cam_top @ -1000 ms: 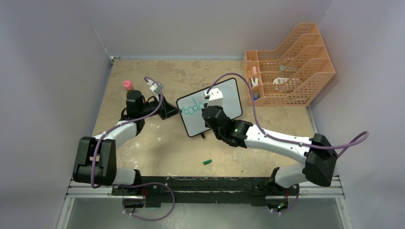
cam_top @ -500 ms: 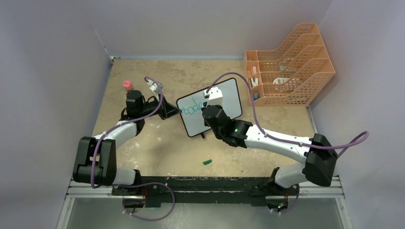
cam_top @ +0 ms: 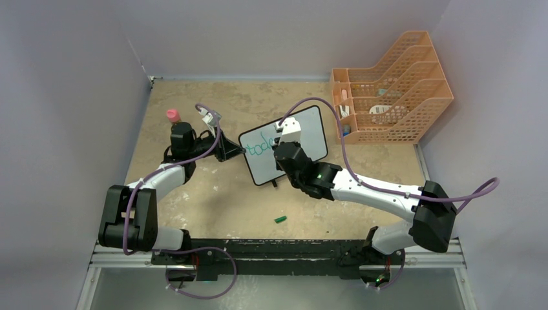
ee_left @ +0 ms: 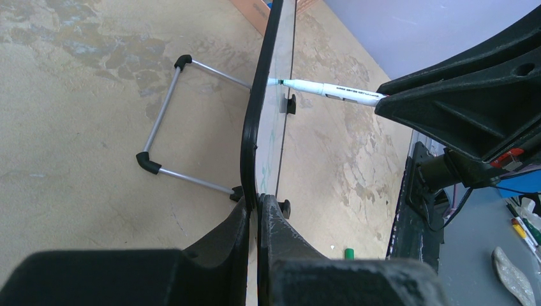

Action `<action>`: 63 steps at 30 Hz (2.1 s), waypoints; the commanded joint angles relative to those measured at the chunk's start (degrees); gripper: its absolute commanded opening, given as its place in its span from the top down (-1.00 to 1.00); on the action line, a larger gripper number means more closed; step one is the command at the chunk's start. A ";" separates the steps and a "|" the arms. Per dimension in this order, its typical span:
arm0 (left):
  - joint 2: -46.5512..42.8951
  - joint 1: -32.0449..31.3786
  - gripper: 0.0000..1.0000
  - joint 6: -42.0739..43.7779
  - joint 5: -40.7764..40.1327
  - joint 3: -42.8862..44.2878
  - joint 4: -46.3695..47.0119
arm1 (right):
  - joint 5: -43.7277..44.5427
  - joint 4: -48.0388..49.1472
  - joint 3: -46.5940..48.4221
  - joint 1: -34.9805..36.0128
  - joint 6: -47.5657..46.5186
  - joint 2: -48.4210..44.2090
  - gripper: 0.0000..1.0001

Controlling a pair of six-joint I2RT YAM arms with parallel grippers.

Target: Write a sentence on the whiteboard

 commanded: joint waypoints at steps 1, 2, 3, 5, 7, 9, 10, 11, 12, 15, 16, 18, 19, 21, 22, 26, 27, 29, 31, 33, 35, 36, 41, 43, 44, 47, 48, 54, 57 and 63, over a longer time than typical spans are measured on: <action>-1.40 -0.42 1.00 2.73 0.71 1.62 0.80 | 1.66 2.50 1.48 -0.51 -0.17 -0.84 1.00; -1.37 -0.42 1.00 2.73 0.71 1.62 0.76 | 1.59 2.25 1.36 -0.59 -0.05 -0.91 1.00; -1.35 -0.42 1.00 2.73 0.68 1.69 0.76 | 1.50 2.08 1.19 -0.60 0.18 -0.97 1.00; -1.35 -0.42 1.00 2.78 0.66 1.63 0.81 | 1.34 1.63 0.88 -0.59 0.60 -1.09 1.00; -1.39 -0.42 1.00 2.82 0.70 1.64 0.77 | 0.98 1.15 0.52 -0.56 0.99 -1.23 1.00; -1.39 -0.42 1.00 2.82 0.66 1.68 0.74 | 0.85 0.78 0.03 -0.65 1.53 -1.45 1.00; -1.35 -0.42 1.00 2.82 0.58 1.65 0.75 | 0.69 0.60 -0.17 -0.56 1.87 -1.60 1.00; -1.39 -0.42 1.00 2.82 0.61 1.65 0.72 | 0.63 0.44 -0.36 -0.60 2.08 -1.65 1.00; -1.39 -0.42 1.00 2.82 0.55 1.63 0.67 | 0.50 0.28 -0.48 -0.58 2.31 -1.77 1.00; -1.31 -0.42 1.00 2.82 0.57 1.65 0.72 | 0.21 -0.19 -0.84 -0.55 2.69 -1.99 1.00; -1.31 -0.46 1.00 2.82 0.55 1.63 0.73 | 0.21 -0.28 -0.99 -0.60 2.76 -2.02 1.00; -1.31 -0.42 1.00 2.88 0.54 1.67 0.67 | 0.17 -0.29 -1.16 -0.56 2.82 -2.17 1.00; -1.31 -0.42 1.00 2.89 0.61 1.68 0.69 | 0.15 -0.29 -1.26 -0.56 2.92 -2.28 1.00; -1.31 -0.42 1.00 2.90 0.53 1.65 0.71 | 0.15 -0.29 -1.39 -0.55 2.98 -2.41 1.00; -1.31 -0.42 1.00 2.87 0.56 1.63 0.72 | 0.13 -0.29 -1.47 -0.51 3.08 -2.42 1.00; -1.31 -0.42 1.00 2.82 0.58 1.62 0.68 | 0.08 -0.29 -1.78 -0.56 3.35 -2.56 1.00; -1.31 -0.42 1.00 2.82 0.54 1.68 0.72 | 0.09 -0.29 -1.89 -0.56 3.36 -2.58 1.00; -1.33 -0.42 1.00 2.82 0.60 1.63 0.71 | 0.09 -1.55 -1.99 -0.56 3.44 -2.66 1.00; -1.31 -0.42 1.00 2.82 0.53 1.67 0.66 | 0.01 -1.78 -2.07 -0.57 3.51 -2.68 1.00; -1.33 -0.43 1.00 2.82 0.66 1.69 0.68 | -0.10 -1.92 -2.15 -0.64 3.65 -2.60 1.00; -1.33 -0.42 1.00 2.82 0.69 1.69 0.65 | -0.04 -1.96 -2.26 -0.60 3.71 -2.55 1.00; -1.36 -0.42 1.00 2.82 0.70 1.64 0.67 | 0.04 -2.04 -2.34 -0.57 3.71 -2.54 1.00; -1.39 -0.42 1.00 2.82 0.66 1.64 0.68 | 1.34 -2.23 -2.38 -0.56 3.73 -2.51 1.00; -1.47 -0.42 1.00 2.82 0.71 1.66 0.67 | 1.69 -2.23 -2.36 -0.58 3.78 -2.51 1.00; -1.48 -0.43 1.00 2.82 0.67 1.63 0.64 | 1.79 -2.23 -2.36 -0.56 3.76 -2.51 1.00; -1.57 -0.42 1.00 2.82 0.71 1.61 0.59 | 1.93 -2.39 -2.36 -0.59 3.95 -2.44 1.00; -1.56 -0.42 1.00 2.82 0.71 1.57 0.63 | 2.03 -2.42 -2.36 -0.60 4.04 -2.42 1.00; -1.66 -0.42 1.00 2.86 0.64 1.56 0.51 | 2.45 -2.85 -2.40 -0.67 4.20 -2.41 1.00; -1.70 -0.42 1.00 2.91 0.63 1.56 0.54 | 2.63 -3.07 -2.52 -0.65 4.36 -2.43 1.00; -1.75 -0.45 1.00 2.91 0.68 1.68 0.46 | 3.12 -3.37 -2.50 -0.69 4.55 -2.51 1.00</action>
